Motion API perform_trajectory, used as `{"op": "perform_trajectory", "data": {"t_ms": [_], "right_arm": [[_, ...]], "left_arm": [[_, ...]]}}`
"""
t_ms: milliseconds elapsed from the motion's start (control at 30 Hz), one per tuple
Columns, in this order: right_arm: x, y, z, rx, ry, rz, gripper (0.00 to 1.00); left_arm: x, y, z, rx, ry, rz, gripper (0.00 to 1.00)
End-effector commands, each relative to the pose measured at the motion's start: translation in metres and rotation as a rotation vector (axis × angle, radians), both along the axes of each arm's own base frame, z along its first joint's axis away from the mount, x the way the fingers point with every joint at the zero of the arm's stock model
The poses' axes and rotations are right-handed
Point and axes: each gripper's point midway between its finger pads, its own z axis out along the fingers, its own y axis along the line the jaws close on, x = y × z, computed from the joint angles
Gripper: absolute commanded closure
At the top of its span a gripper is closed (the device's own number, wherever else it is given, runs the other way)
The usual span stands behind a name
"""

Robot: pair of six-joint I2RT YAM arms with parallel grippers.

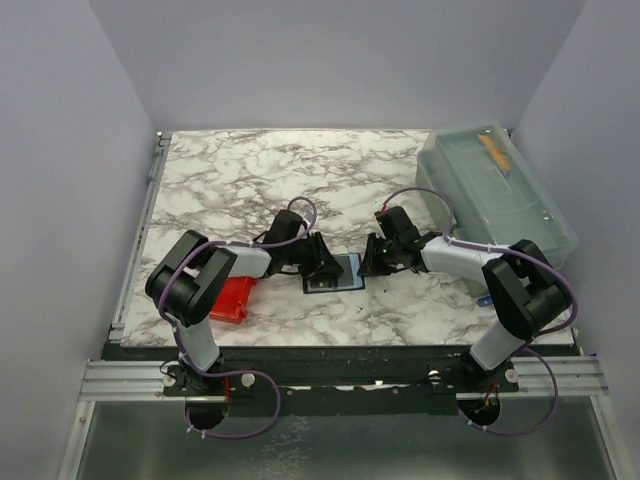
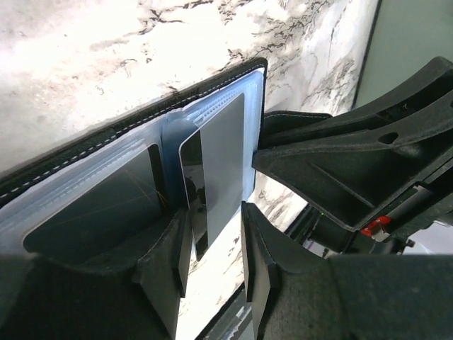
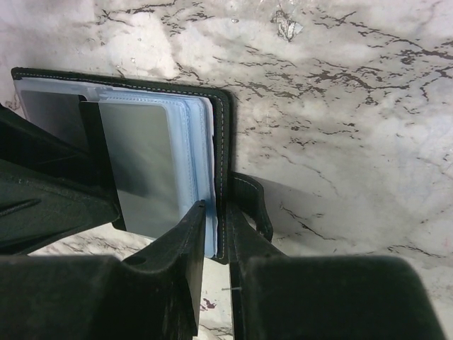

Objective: Put the credit cards into the card holder
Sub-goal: Insert the credit card into the card holder.

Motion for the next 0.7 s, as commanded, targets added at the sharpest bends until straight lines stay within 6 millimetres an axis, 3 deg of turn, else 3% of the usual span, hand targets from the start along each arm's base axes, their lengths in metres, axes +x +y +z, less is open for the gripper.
{"op": "perform_trajectory", "data": {"t_ms": [0, 233, 467, 533, 667], "right_arm": [[-0.031, -0.005, -0.019, -0.038, 0.108, 0.055, 0.82], [-0.03, -0.004, -0.019, -0.036, 0.108, 0.059, 0.83], [-0.029, -0.011, -0.018, -0.063, 0.091, 0.04, 0.83], [-0.029, -0.012, -0.015, -0.067, 0.085, 0.039, 0.82], [-0.028, -0.012, -0.007, -0.058, 0.064, 0.045, 0.78]], "left_arm": [[-0.002, 0.012, -0.023, 0.149, 0.008, -0.012, 0.61], [-0.003, -0.018, -0.022, 0.218, -0.028, -0.077, 0.61], [-0.009, 0.002, -0.021, 0.303, -0.012, -0.074, 0.55], [-0.011, 0.003, -0.015, 0.298, -0.013, -0.081, 0.42], [-0.013, 0.004, 0.004, 0.29, -0.037, -0.102, 0.37]]}}
